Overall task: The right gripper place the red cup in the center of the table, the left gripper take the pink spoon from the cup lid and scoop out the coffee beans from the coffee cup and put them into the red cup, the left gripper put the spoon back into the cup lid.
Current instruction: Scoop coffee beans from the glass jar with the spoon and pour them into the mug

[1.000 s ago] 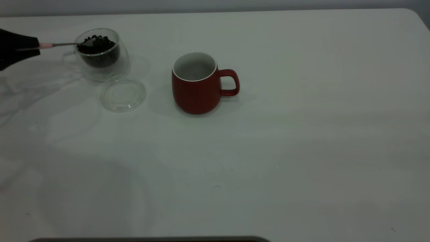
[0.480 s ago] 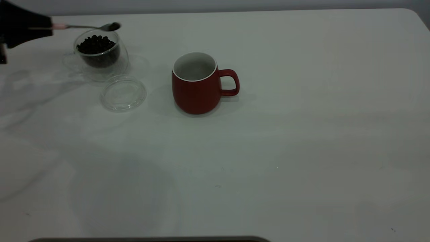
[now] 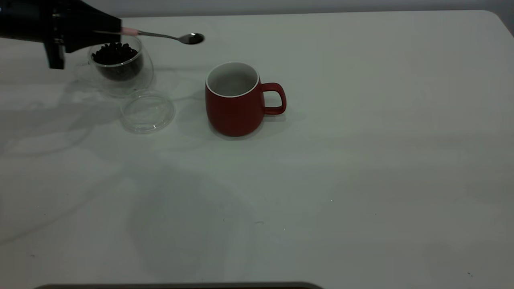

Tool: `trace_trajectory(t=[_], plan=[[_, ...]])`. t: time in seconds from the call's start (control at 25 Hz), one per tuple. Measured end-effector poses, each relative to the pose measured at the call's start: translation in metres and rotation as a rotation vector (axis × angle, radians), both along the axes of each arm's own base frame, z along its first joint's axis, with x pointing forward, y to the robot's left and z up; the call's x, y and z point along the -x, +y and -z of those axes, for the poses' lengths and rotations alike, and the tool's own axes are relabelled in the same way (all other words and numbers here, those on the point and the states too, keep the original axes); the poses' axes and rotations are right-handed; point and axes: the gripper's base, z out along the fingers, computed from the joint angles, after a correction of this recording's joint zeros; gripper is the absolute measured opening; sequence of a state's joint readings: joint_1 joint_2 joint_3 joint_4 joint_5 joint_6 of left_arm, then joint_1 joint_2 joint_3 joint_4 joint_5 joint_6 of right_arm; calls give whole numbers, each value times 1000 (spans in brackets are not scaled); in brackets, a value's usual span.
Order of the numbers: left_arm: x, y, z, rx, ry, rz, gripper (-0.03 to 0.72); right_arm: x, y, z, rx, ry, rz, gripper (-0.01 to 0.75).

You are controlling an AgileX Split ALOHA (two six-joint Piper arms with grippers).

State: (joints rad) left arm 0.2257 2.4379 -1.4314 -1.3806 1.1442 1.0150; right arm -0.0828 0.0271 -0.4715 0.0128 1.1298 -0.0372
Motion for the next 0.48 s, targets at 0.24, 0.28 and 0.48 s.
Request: trace_trajectory(t=[0.24, 0.28, 0.48], plan=[[2, -18, 2, -20, 2, 71, 119, 0, 0, 0, 0, 0, 0, 591], [3, -20, 2, -26, 4, 83, 119, 0, 0, 0, 0, 0, 0, 591], [5, -28, 4, -47, -12, 135, 119, 0, 0, 0, 0, 0, 0, 591]])
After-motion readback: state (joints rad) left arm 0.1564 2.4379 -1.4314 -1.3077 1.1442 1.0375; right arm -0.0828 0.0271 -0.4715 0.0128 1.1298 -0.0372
